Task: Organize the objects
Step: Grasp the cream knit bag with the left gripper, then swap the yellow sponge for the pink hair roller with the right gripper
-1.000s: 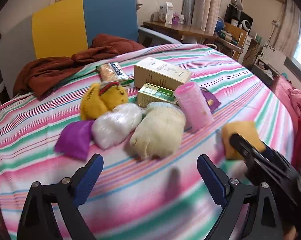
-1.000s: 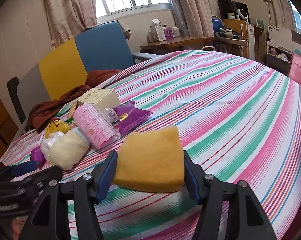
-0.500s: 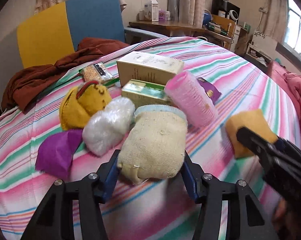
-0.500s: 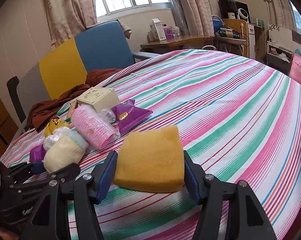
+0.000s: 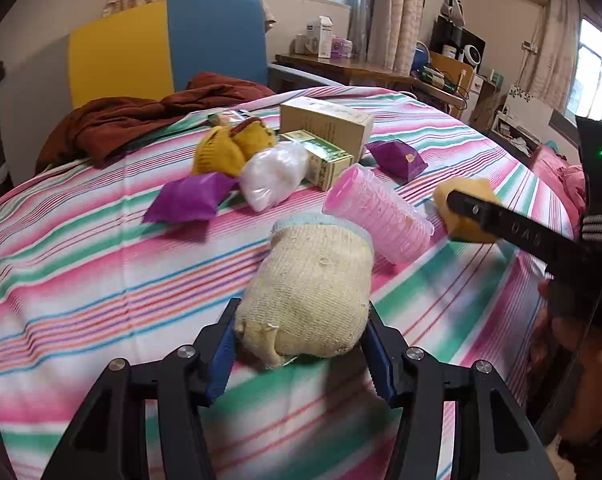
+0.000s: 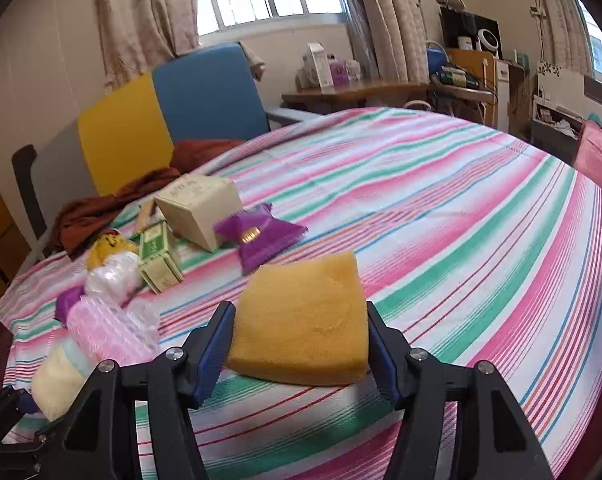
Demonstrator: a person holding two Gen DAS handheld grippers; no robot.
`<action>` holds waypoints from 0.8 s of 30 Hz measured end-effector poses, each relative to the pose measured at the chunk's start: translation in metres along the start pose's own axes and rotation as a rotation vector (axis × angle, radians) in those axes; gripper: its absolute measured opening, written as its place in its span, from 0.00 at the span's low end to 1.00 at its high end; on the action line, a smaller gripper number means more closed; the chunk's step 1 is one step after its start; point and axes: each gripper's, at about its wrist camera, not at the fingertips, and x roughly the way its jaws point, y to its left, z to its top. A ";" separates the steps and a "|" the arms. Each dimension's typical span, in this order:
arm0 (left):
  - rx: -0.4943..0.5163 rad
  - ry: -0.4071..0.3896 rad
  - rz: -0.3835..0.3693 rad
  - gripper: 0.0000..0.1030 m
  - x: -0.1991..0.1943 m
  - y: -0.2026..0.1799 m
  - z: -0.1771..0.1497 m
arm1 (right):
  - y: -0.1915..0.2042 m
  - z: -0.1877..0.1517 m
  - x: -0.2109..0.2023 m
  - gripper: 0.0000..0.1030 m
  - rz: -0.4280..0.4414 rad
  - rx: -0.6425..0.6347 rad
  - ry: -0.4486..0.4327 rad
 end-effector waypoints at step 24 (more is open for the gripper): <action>-0.041 -0.043 0.012 0.55 -0.028 0.024 -0.028 | 0.065 0.012 -0.025 0.68 0.069 -0.208 0.014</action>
